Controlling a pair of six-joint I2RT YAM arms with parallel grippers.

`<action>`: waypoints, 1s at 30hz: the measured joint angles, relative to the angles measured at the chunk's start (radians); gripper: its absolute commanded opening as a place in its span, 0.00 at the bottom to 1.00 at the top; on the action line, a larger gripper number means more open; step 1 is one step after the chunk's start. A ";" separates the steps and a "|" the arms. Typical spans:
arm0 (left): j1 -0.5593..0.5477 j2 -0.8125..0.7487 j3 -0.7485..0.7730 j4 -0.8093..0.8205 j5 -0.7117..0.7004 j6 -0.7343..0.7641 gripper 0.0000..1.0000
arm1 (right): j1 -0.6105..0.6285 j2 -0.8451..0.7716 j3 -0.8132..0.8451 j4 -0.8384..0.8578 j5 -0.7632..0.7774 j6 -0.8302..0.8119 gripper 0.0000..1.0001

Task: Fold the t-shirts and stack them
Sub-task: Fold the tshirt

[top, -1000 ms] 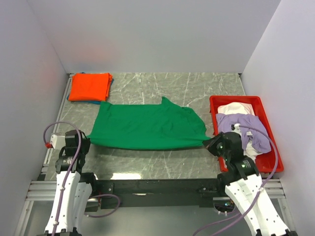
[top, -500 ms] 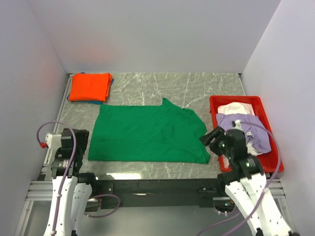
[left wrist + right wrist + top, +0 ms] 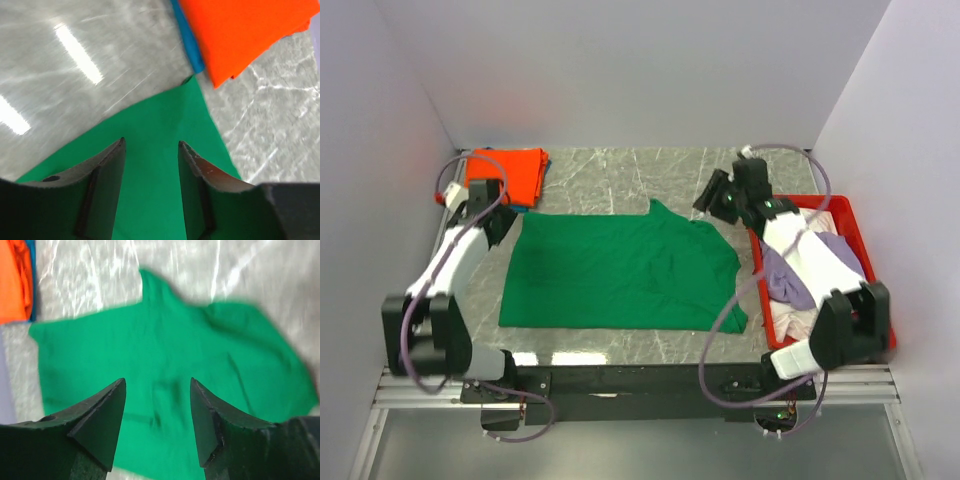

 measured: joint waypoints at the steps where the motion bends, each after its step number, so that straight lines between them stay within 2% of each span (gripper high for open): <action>1: -0.004 0.045 0.027 0.007 -0.002 0.006 0.50 | 0.000 0.067 0.052 0.016 0.006 -0.020 0.60; 7: -0.050 0.303 0.229 0.022 -0.042 0.028 0.49 | 0.000 0.367 0.289 0.055 0.019 -0.093 0.57; 14: -0.107 0.514 0.352 0.018 -0.074 0.032 0.46 | 0.000 0.554 0.417 0.045 0.030 -0.142 0.56; 22: -0.150 0.656 0.486 0.010 -0.127 0.064 0.44 | 0.000 0.622 0.444 0.051 0.034 -0.164 0.56; 30: -0.153 0.723 0.552 -0.012 -0.176 0.084 0.36 | 0.000 0.663 0.493 0.045 0.035 -0.172 0.56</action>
